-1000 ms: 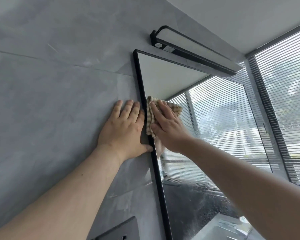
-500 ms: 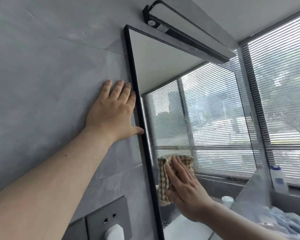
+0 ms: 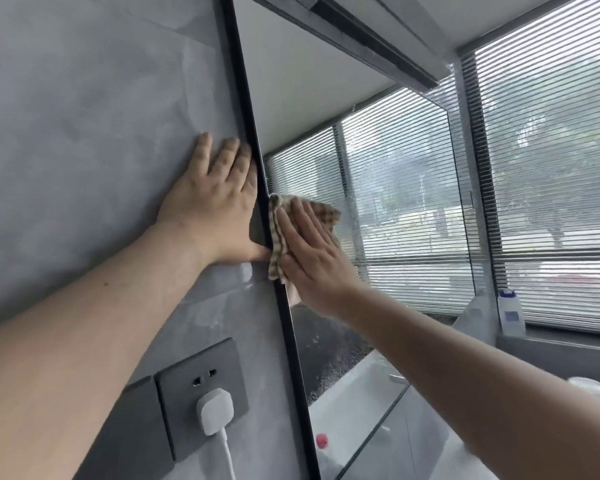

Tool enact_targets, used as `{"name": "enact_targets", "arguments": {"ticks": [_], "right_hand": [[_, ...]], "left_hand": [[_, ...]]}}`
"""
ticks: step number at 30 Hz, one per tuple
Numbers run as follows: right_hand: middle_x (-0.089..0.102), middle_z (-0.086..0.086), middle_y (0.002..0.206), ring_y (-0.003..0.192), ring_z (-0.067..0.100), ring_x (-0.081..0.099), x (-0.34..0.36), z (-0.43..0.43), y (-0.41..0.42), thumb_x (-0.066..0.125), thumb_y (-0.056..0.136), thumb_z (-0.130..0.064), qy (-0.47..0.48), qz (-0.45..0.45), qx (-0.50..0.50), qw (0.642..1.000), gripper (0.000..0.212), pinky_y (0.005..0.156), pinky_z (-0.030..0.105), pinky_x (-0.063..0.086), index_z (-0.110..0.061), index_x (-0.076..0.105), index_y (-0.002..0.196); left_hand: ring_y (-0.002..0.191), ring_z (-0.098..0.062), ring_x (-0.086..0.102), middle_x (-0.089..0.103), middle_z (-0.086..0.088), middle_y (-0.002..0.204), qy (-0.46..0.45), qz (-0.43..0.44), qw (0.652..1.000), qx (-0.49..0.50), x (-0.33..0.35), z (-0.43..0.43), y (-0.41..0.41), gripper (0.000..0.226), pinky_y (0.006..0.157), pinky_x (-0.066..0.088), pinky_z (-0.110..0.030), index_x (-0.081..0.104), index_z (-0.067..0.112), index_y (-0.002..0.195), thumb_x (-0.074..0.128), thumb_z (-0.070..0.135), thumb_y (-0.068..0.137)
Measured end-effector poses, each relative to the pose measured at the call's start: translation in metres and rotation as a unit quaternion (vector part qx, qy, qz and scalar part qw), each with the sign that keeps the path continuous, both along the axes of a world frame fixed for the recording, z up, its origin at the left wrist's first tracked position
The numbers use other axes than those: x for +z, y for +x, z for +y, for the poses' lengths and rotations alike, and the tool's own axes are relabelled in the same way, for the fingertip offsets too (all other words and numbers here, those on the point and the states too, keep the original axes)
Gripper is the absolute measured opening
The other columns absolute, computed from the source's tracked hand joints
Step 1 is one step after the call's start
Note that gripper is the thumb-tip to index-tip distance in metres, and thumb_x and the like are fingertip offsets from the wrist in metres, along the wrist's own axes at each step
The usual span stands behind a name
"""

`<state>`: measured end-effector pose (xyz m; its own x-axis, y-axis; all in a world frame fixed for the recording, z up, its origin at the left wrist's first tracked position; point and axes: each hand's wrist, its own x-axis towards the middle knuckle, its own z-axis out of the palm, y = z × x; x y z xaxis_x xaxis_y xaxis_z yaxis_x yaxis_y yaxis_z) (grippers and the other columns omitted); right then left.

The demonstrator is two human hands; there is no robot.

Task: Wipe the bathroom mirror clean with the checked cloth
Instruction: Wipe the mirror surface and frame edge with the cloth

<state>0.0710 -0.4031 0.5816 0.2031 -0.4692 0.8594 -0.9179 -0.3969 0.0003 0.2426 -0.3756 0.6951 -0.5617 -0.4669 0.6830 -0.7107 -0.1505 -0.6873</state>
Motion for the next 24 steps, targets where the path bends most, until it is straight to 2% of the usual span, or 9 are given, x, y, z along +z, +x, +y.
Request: {"name": "enact_targets", "arguments": {"ticks": [3,6,12,14,18,21,24], "right_hand": [[-0.022,0.001,0.163,0.15,0.014,-0.022,-0.049,0.002,-0.007,0.017,0.101,-0.048,0.011,0.041,-0.004,0.999,0.064,0.124,0.04,-0.006,-0.04,-0.025,0.149],[-0.023,0.002,0.162,0.151,0.018,-0.02,-0.104,0.004,-0.016,0.02,0.103,-0.047,0.035,0.055,-0.009,0.998,0.066,0.123,0.038,-0.012,-0.037,-0.023,0.151],[-0.006,0.008,0.165,0.153,0.024,-0.008,-0.167,0.006,-0.017,0.031,0.103,-0.041,0.037,0.032,-0.017,0.999,0.07,0.123,0.038,-0.004,-0.028,-0.01,0.158],[-0.006,0.008,0.166,0.153,0.023,-0.009,-0.168,0.008,-0.014,0.031,0.102,-0.041,0.041,0.025,-0.011,0.999,0.071,0.122,0.04,-0.001,-0.029,-0.012,0.157],[-0.021,-0.001,0.164,0.151,0.016,-0.019,-0.152,0.013,-0.01,0.023,0.102,-0.047,0.074,0.003,-0.004,0.997,0.067,0.123,0.043,-0.002,-0.038,-0.021,0.152],[-0.028,-0.004,0.161,0.148,0.009,-0.027,-0.11,0.013,0.002,0.014,0.097,-0.053,0.082,-0.048,0.006,0.995,0.064,0.125,0.042,-0.005,-0.041,-0.023,0.148],[-0.024,-0.003,0.163,0.148,0.008,-0.026,-0.061,0.011,0.014,0.009,0.097,-0.054,0.045,-0.068,0.018,0.997,0.061,0.124,0.038,-0.007,-0.04,-0.021,0.148]], "left_hand": [[0.153,-0.036,-0.005,-0.002,-0.021,0.165,-0.002,-0.001,1.0,0.001,-0.001,-0.002,0.002,0.136,0.119,-0.006,-0.062,0.001,0.001,0.156,0.019,0.1,0.064],[0.153,-0.037,-0.005,-0.001,-0.022,0.165,-0.005,-0.01,1.0,0.012,-0.001,-0.002,0.002,0.137,0.119,-0.003,-0.063,0.002,0.001,0.156,0.018,0.101,0.063],[0.153,-0.039,-0.003,-0.001,-0.024,0.165,-0.009,-0.006,1.0,0.014,-0.004,0.0,-0.001,0.137,0.118,-0.004,-0.065,0.004,0.0,0.156,0.016,0.1,0.064],[0.153,-0.039,-0.003,-0.001,-0.024,0.165,-0.005,-0.002,1.0,0.013,-0.005,0.0,-0.001,0.136,0.118,-0.003,-0.065,0.005,0.0,0.156,0.018,0.1,0.064],[0.153,-0.039,-0.004,-0.001,-0.024,0.165,-0.006,0.0,1.0,0.01,-0.004,0.001,-0.001,0.137,0.118,-0.002,-0.064,0.004,-0.001,0.156,0.019,0.1,0.064],[0.153,-0.039,-0.003,0.0,-0.024,0.165,-0.007,0.002,1.0,0.005,-0.004,-0.001,0.0,0.138,0.118,-0.002,-0.064,0.003,-0.001,0.156,0.019,0.1,0.064],[0.153,-0.038,-0.003,0.0,-0.023,0.165,-0.005,0.007,1.0,-0.003,-0.005,-0.003,0.0,0.135,0.119,-0.002,-0.063,0.003,0.0,0.156,0.018,0.099,0.066]]}}
